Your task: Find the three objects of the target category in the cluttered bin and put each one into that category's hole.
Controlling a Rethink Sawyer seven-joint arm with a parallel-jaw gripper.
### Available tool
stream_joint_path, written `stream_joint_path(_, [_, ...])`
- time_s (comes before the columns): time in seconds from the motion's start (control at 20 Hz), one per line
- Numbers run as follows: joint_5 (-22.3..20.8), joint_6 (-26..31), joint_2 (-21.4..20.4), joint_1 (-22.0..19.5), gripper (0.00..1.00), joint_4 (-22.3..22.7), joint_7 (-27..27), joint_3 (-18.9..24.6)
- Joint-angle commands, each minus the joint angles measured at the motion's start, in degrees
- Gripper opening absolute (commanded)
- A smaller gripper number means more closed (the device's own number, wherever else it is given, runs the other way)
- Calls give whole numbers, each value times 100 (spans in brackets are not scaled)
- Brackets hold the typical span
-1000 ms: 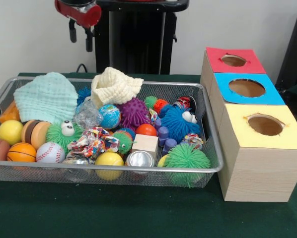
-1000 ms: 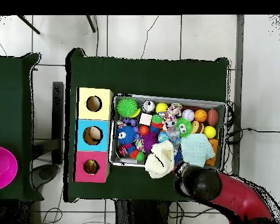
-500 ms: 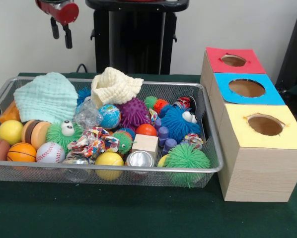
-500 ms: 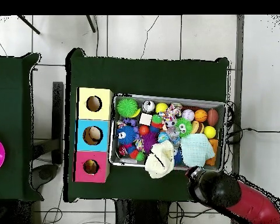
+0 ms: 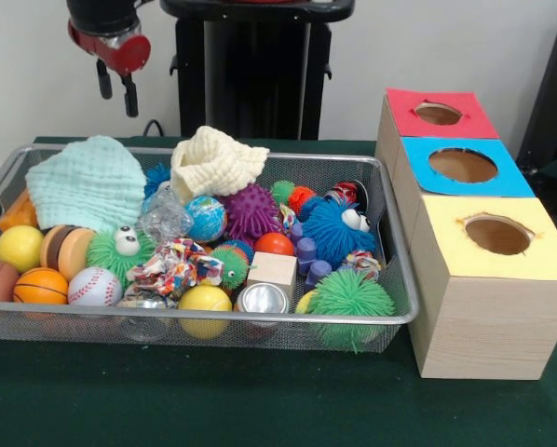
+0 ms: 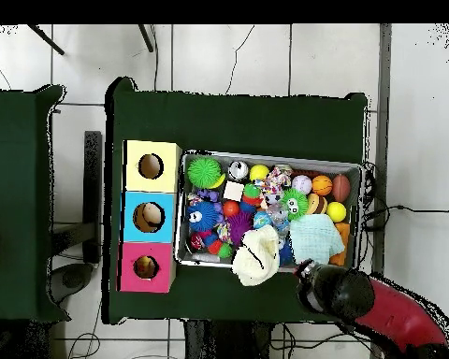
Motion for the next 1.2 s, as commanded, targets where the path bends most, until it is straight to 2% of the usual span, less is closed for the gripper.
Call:
stream_joint_path(0.05, [-282,-878,1041,98,100,-756,285,313])
stream_joint_path(0.2, [-96,-719,1133,37,100,-761,243,353])
stream_joint_path(0.7, [142,-270,672,-222,100,-416,-4,525])
stream_joint_path(1.2, [43,404,299,-612,100,-539,-594,719])
